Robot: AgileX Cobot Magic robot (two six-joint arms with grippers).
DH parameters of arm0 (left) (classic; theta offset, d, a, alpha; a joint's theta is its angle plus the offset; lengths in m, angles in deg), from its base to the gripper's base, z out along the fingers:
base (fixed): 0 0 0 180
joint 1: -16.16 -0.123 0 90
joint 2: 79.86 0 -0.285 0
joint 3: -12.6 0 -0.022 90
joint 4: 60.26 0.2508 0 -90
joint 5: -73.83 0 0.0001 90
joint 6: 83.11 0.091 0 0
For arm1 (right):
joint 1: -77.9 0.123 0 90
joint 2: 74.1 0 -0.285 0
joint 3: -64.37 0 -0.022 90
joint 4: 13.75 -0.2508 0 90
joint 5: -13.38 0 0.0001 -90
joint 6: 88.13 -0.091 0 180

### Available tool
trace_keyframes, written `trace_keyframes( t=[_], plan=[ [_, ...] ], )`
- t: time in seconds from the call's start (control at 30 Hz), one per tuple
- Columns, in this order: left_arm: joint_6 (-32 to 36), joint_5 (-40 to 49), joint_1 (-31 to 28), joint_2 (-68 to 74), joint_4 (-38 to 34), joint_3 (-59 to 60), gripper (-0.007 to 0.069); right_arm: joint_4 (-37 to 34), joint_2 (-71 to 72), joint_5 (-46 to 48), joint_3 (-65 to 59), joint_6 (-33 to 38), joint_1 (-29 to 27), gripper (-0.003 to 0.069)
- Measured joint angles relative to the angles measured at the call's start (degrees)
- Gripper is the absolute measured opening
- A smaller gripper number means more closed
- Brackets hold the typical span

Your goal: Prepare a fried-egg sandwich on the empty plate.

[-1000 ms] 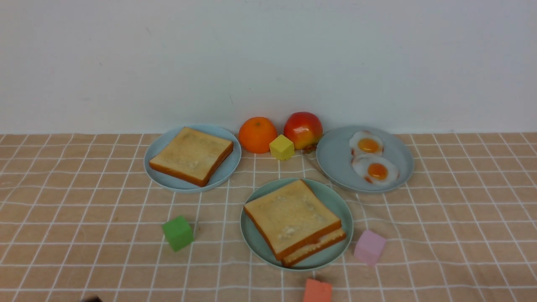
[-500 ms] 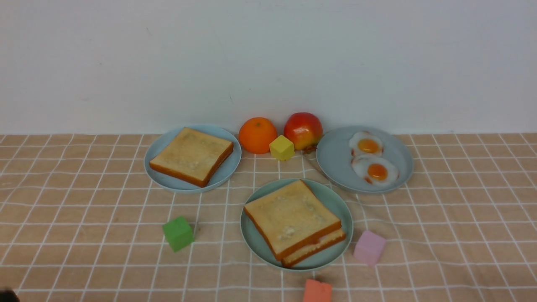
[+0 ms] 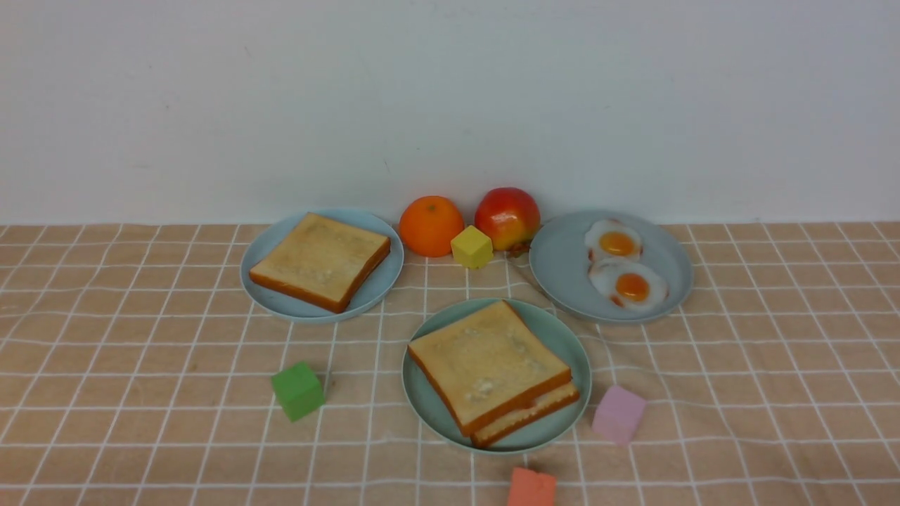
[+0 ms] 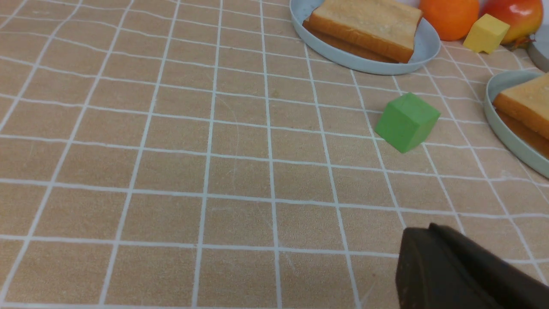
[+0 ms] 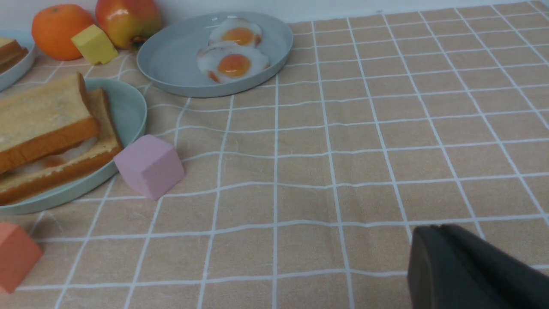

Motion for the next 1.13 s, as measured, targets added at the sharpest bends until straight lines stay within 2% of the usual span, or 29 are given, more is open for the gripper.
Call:
trace_keyframes(
  t=[1.13],
  plan=[
    [0.00, 0.00, 0.00, 0.00, 0.00, 0.00, -0.0005, 0.00, 0.00, 0.00, 0.00, 0.06, 0.00, 0.0057]
  ],
)
